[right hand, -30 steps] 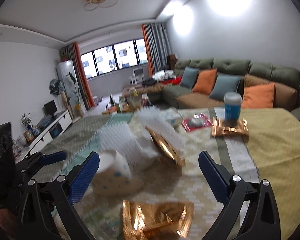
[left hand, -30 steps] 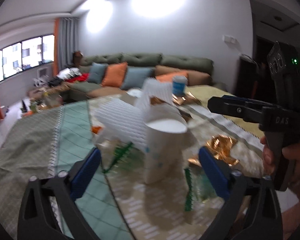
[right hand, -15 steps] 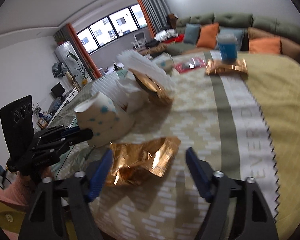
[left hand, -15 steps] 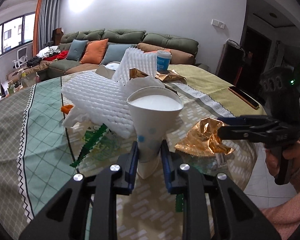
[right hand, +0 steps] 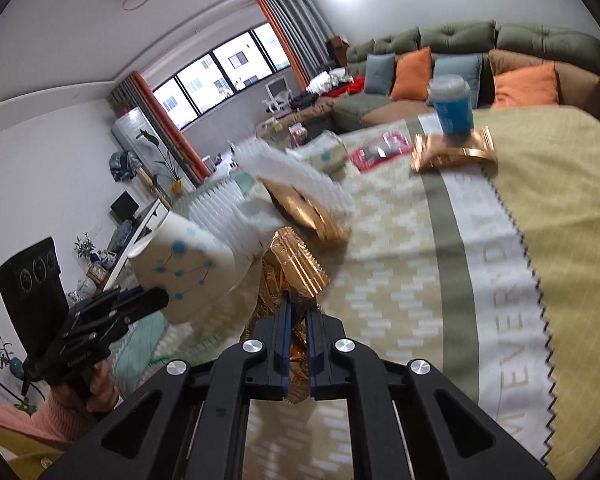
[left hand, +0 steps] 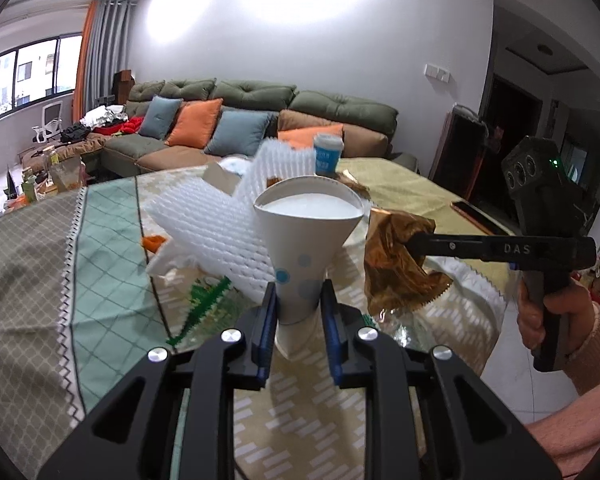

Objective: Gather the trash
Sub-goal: 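Carry the cup and wrapper to the teal bin and release both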

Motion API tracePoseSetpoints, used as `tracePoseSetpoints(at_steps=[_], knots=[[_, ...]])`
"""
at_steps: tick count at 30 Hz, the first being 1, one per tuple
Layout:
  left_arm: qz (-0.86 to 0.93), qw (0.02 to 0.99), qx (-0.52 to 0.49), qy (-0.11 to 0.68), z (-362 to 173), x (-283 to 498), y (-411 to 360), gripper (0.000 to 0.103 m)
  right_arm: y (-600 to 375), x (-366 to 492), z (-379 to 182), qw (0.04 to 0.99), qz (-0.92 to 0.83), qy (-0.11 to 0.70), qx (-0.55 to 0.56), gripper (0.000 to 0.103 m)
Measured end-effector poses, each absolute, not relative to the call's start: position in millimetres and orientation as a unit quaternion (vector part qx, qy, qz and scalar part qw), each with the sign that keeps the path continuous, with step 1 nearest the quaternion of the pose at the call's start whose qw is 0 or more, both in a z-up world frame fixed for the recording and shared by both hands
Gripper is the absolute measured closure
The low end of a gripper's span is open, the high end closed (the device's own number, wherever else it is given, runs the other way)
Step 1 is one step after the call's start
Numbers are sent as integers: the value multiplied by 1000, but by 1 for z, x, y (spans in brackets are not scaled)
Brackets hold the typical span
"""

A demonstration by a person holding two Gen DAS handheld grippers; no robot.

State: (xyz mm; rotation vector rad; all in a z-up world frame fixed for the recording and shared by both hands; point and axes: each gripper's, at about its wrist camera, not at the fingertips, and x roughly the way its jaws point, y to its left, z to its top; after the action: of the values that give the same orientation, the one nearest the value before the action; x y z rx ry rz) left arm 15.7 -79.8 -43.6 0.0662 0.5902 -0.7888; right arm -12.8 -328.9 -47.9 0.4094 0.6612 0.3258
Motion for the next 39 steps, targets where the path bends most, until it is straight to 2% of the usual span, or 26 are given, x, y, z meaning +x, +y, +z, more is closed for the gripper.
tracePoseSetpoints(at_steps=[6,16,39], knots=[[-365,893,0,262,-22,12,-49,81,-314,4,-26,921,181,292,186,96],[-300,924,-35,233,2,-2,24,81,-241,32,-14,905,261,287,173,96],[-44,967,-90,233,0,-26,222,81,-20,94,-1,831,437,331,96,96]])
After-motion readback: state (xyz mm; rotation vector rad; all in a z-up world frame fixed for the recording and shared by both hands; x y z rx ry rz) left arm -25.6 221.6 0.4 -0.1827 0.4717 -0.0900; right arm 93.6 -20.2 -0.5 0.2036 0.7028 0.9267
